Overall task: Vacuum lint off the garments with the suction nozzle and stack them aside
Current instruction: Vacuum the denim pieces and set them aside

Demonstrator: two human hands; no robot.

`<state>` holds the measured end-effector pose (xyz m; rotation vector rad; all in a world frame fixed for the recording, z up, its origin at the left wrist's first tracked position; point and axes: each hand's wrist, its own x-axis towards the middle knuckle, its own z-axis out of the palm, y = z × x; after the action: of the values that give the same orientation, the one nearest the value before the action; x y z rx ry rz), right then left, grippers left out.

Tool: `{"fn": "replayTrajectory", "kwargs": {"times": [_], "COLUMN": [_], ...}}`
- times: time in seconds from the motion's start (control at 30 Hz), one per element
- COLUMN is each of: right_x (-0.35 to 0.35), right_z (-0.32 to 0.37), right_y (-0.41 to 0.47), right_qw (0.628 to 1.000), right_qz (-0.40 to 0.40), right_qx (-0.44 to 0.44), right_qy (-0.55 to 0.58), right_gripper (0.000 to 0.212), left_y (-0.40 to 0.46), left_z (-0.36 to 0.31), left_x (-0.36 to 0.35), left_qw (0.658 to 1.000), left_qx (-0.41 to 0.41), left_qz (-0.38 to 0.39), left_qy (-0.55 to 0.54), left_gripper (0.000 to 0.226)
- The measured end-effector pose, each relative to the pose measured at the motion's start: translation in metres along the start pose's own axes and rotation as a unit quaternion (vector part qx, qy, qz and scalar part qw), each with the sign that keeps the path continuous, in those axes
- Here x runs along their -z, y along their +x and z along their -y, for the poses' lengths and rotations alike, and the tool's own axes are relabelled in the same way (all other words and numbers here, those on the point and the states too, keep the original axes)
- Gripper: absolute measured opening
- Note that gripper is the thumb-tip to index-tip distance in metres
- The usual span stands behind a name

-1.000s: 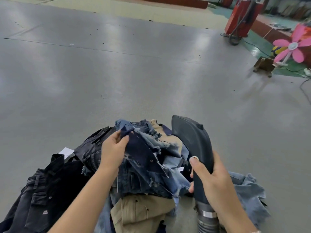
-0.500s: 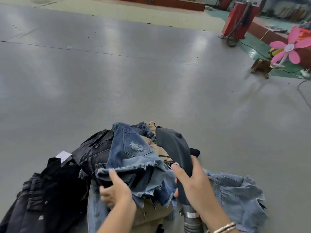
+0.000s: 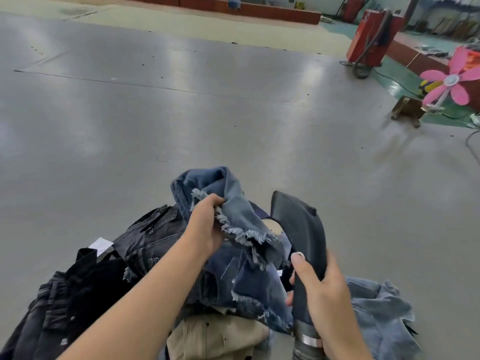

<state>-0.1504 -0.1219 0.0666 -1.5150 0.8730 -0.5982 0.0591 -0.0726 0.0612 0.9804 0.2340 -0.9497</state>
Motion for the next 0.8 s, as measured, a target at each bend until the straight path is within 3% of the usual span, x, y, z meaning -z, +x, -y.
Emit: {"fn": "replayTrajectory", "kwargs": {"times": [0.1,0.13,0.23,0.33,0.4,0.47,0.5,0.53,0.6,0.63,0.73,0.8], "right_x": [0.01,0.013,0.018,0.014,0.009,0.002,-0.001,-0.003,-0.004,-0.004,-0.004,-0.004], "right_z": [0.008,0.01,0.015,0.009,0.001,-0.005,-0.007,-0.009,-0.012,-0.013,-0.018,-0.02], "right_y": [0.0,0.0,-0.001,0.001,0.003,0.005,0.007,0.008,0.011,0.013,0.017,0.019], "right_qw": [0.998,0.997,0.995,0.997,0.999,0.999,0.999,0.999,0.998,0.998,0.997,0.996], "right_qz": [-0.048,-0.06,-0.079,-0.051,-0.019,0.0,0.004,0.006,0.002,-0.003,-0.021,-0.035], "right_qx": [0.017,0.026,0.041,0.018,-0.009,-0.034,-0.042,-0.048,-0.056,-0.06,-0.074,-0.084], "right_qy": [0.039,0.046,0.053,0.046,0.028,0.02,0.016,0.008,-0.011,-0.017,-0.025,-0.026], "right_gripper": [0.006,0.007,0.009,0.018,0.02,0.018,0.016,0.013,0.007,0.007,0.008,0.009], "left_y": [-0.014,-0.015,0.004,0.033,0.047,0.053,0.054,0.055,0.062,0.068,0.088,0.096], "left_z": [-0.031,-0.041,-0.057,-0.043,-0.02,0.003,0.014,0.024,0.047,0.057,0.079,0.093], "left_x": [0.003,0.011,0.065,0.143,0.189,0.207,0.201,0.188,0.154,0.136,0.101,0.101], "left_qw": [0.997,0.995,0.986,0.952,0.885,0.773,0.742,0.735,0.727,0.699,0.561,0.507], "left_qx": [-0.058,-0.076,-0.117,-0.091,-0.023,0.022,-0.018,-0.076,-0.18,-0.212,-0.198,-0.135], "left_qz": [0.059,0.06,-0.072,-0.222,-0.35,-0.443,-0.426,-0.367,-0.202,-0.142,-0.078,-0.051], "left_qy": [0.009,0.003,0.092,0.188,0.305,0.454,0.517,0.565,0.631,0.668,0.8,0.85], "left_gripper": [0.004,0.012,0.038,0.027,0.034,0.053,0.051,0.046,0.036,0.035,0.06,0.06]}}
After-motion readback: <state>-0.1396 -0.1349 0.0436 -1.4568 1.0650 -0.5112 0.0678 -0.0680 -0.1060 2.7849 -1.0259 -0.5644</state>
